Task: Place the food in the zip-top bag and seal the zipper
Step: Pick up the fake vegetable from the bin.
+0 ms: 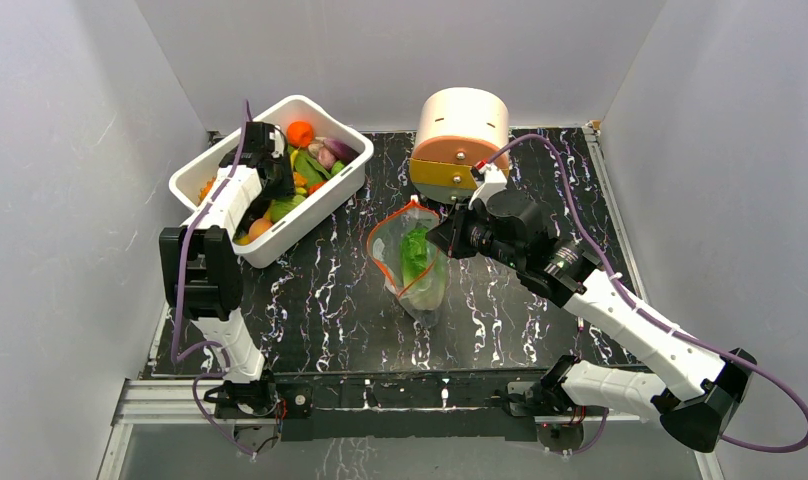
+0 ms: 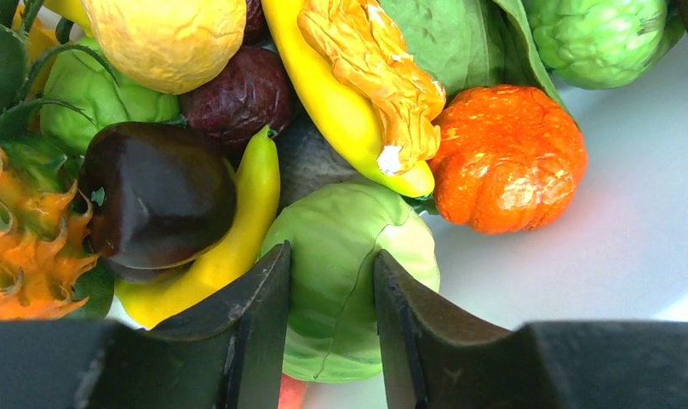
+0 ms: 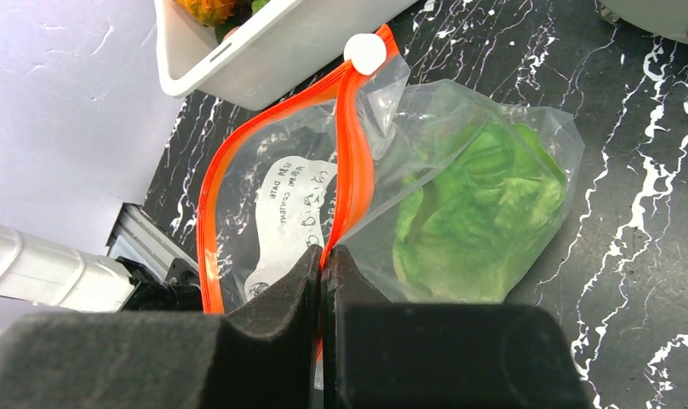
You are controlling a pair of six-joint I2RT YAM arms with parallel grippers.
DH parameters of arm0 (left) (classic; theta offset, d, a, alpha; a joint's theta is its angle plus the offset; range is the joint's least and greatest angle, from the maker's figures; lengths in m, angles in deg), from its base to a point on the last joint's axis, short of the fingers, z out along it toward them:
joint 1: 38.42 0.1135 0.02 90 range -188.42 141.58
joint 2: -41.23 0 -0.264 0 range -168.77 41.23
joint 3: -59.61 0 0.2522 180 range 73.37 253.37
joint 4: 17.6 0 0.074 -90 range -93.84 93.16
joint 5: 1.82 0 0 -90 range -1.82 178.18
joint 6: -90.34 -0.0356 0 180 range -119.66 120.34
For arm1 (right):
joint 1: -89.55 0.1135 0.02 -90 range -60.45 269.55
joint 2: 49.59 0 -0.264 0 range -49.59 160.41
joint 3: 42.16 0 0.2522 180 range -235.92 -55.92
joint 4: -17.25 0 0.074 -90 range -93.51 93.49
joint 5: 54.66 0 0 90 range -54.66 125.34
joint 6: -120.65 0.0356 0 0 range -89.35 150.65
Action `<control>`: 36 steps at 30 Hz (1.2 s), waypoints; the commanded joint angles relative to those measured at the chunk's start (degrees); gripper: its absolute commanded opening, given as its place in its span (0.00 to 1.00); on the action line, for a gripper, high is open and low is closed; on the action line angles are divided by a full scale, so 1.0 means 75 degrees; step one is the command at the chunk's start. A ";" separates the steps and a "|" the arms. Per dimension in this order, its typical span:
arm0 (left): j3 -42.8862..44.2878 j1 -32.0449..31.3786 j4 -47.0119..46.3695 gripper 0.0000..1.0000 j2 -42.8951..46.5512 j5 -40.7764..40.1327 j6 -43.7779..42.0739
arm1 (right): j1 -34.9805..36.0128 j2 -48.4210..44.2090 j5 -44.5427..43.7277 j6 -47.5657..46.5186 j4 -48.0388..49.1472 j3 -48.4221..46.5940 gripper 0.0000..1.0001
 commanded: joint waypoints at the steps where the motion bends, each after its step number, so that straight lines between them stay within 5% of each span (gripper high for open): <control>1: 0.0063 0.0055 0.0337 0.31 0.0388 -0.0191 0.0225 | -0.0014 -0.0185 0.0010 0.0092 0.0784 0.0025 0.00; 36: -0.0560 0.0050 -0.0635 0.02 0.2083 -0.0606 0.0512 | -0.0009 0.0116 0.0224 0.0238 0.0956 0.0028 0.00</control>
